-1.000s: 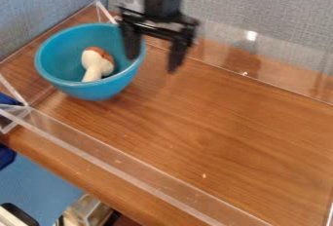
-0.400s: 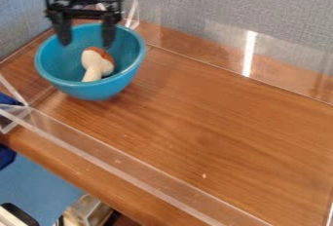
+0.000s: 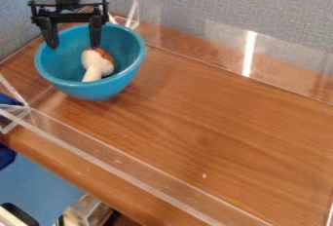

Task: Remove the mushroom from inside the blue bowl and put it on the table

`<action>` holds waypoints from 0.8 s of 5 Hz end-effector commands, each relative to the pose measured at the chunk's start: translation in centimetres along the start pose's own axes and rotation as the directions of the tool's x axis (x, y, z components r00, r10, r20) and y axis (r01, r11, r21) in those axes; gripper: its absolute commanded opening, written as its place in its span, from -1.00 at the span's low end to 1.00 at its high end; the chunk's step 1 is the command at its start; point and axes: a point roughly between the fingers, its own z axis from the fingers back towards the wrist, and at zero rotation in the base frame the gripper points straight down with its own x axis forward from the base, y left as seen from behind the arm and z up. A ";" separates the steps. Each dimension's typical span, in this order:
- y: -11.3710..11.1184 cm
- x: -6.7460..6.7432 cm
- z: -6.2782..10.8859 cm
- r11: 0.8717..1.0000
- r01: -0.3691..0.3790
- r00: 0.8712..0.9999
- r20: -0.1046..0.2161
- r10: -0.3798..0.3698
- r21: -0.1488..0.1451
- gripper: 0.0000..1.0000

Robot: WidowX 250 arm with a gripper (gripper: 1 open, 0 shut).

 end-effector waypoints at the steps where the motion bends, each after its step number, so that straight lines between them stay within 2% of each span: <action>1: -1.2 0.2 0.8 1.000 0.015 0.998 0.055 -0.015 0.004 1.00; 3: -1.6 2.1 -1.4 0.999 0.019 0.997 0.068 -0.021 0.029 1.00; 4: -1.7 3.1 -2.5 0.999 0.030 0.997 0.072 -0.032 0.036 -1.00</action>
